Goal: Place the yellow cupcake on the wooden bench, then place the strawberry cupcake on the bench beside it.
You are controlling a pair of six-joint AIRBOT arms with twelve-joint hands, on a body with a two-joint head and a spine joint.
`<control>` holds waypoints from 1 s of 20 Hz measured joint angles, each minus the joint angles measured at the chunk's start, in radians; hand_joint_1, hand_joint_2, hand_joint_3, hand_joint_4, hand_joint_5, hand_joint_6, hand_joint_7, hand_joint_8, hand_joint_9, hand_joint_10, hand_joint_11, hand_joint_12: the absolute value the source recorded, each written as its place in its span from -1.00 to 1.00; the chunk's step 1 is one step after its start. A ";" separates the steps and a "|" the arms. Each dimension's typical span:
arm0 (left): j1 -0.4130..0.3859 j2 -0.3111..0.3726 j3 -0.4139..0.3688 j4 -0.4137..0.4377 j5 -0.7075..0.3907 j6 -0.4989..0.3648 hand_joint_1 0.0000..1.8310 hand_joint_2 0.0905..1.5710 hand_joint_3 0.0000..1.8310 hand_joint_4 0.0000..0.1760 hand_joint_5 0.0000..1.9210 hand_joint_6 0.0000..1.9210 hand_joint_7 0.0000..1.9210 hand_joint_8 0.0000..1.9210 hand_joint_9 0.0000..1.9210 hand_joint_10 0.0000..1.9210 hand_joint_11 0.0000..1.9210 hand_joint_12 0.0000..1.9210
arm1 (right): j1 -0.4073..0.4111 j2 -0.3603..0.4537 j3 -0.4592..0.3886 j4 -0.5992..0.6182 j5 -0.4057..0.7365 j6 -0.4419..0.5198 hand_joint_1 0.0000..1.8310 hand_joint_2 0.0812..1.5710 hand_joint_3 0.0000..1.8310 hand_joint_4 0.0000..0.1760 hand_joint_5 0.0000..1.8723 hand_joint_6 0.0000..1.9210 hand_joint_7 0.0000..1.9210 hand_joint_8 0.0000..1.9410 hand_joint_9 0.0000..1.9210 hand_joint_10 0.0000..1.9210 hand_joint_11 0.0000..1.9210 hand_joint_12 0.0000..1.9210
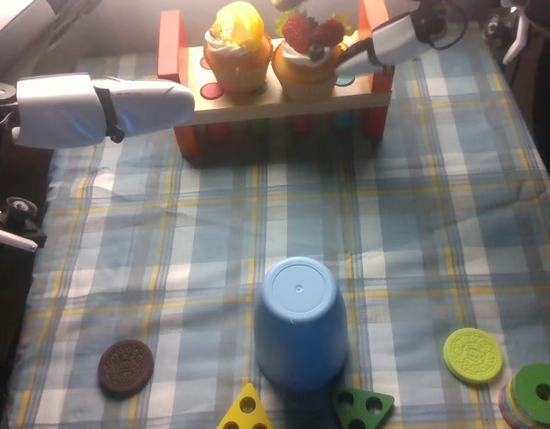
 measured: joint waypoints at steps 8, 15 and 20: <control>0.000 0.000 0.000 0.004 -0.002 -0.005 -0.14 -0.03 -1.00 1.00 -1.00 -1.00 -1.00 -1.00 -1.00 -1.00 -0.97 -0.96 | 0.000 -0.001 0.039 0.021 -0.031 0.000 -0.12 0.28 -1.00 -0.02 -0.72 -1.00 -0.72 -1.00 -0.71 -1.00 -1.00 -0.21; 0.011 0.001 0.000 0.006 -0.025 -0.043 -0.13 -0.13 -1.00 0.17 -1.00 -1.00 -1.00 -1.00 -1.00 -1.00 -0.99 -0.99 | 0.000 0.046 -0.018 0.069 0.023 0.000 -0.10 0.05 -1.00 0.85 -1.00 -1.00 -1.00 -1.00 -1.00 -1.00 -1.00 -1.00; 0.136 0.076 -0.053 0.018 -0.209 -0.218 -0.09 -0.10 -1.00 1.00 -1.00 -1.00 -1.00 -1.00 -1.00 -1.00 -0.96 -0.98 | -0.055 0.273 -0.198 0.355 0.304 -0.113 -0.07 0.06 -1.00 0.59 -1.00 -1.00 -1.00 -1.00 -1.00 -1.00 -1.00 -1.00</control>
